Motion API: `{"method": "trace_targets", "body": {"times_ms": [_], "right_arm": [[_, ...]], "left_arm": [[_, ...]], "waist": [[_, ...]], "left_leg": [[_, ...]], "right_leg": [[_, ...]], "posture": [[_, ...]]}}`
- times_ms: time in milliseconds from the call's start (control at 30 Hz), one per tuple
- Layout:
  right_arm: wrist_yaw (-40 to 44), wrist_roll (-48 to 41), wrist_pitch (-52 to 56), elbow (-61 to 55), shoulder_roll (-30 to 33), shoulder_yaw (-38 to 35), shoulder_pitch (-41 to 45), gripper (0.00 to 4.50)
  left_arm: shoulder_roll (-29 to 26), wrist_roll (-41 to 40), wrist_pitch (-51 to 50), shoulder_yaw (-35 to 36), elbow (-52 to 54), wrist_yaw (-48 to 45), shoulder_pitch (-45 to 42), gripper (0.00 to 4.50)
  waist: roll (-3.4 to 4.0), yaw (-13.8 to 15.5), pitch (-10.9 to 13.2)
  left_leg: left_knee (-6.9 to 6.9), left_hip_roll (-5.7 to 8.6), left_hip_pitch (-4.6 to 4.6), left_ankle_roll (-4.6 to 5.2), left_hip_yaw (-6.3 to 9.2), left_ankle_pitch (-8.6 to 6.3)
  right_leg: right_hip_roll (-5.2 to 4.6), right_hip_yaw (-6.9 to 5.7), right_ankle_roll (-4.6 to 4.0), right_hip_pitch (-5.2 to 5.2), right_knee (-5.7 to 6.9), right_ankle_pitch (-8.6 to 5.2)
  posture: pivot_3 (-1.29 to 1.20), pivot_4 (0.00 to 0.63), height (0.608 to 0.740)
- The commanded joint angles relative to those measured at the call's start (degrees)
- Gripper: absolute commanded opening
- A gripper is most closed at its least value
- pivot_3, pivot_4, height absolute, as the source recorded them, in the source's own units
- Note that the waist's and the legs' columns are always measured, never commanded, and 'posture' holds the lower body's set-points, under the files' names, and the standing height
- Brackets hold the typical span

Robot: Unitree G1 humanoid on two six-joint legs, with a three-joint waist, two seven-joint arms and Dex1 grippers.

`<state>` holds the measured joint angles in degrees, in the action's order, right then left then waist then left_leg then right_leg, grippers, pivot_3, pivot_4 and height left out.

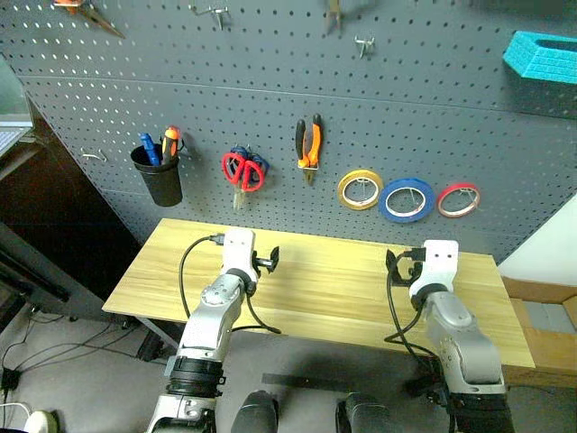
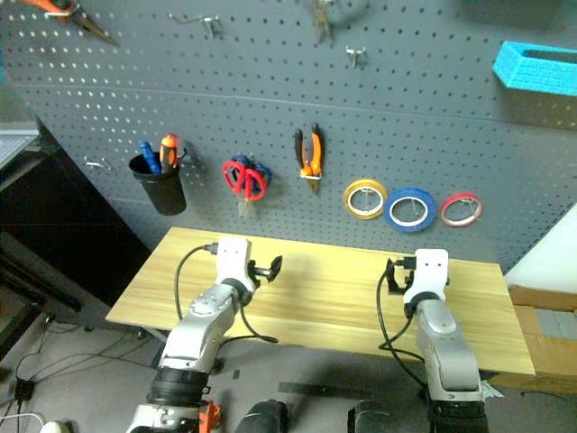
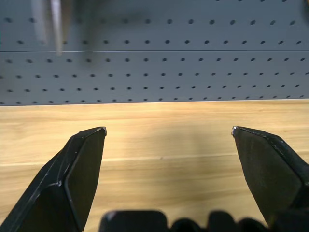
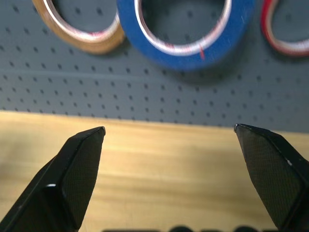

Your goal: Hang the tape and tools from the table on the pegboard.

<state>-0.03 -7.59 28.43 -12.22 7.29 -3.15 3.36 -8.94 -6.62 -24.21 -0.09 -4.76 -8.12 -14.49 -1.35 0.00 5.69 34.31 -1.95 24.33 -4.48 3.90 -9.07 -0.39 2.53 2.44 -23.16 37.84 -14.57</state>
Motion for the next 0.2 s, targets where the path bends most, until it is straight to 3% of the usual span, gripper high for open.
{"method": "trace_targets", "body": {"times_ms": [33,200], "right_arm": [[0.88,0.81,-3.56,-0.48,-0.05,0.20,0.49,4.50],[1.12,1.51,-4.95,1.30,-0.30,0.02,1.70,4.50]], "left_arm": [[-0.31,-0.02,2.00,0.56,2.50,-0.80,1.38,4.49],[0.16,-0.65,1.37,0.98,2.86,-1.67,1.59,4.49]], "waist": [[0.03,-0.21,-0.37],[-0.02,-0.43,-0.83]], "left_leg": [[0.01,0.00,-0.15,0.03,-0.06,0.02],[0.03,0.00,-1.18,0.01,-0.13,0.00]], "right_leg": [[0.00,0.07,-0.06,0.09,0.02,-0.02],[-0.03,0.13,-0.30,0.97,-0.15,-0.13]], "posture": [[0.06,0.000,0.740],[0.07,0.000,0.740]]}}
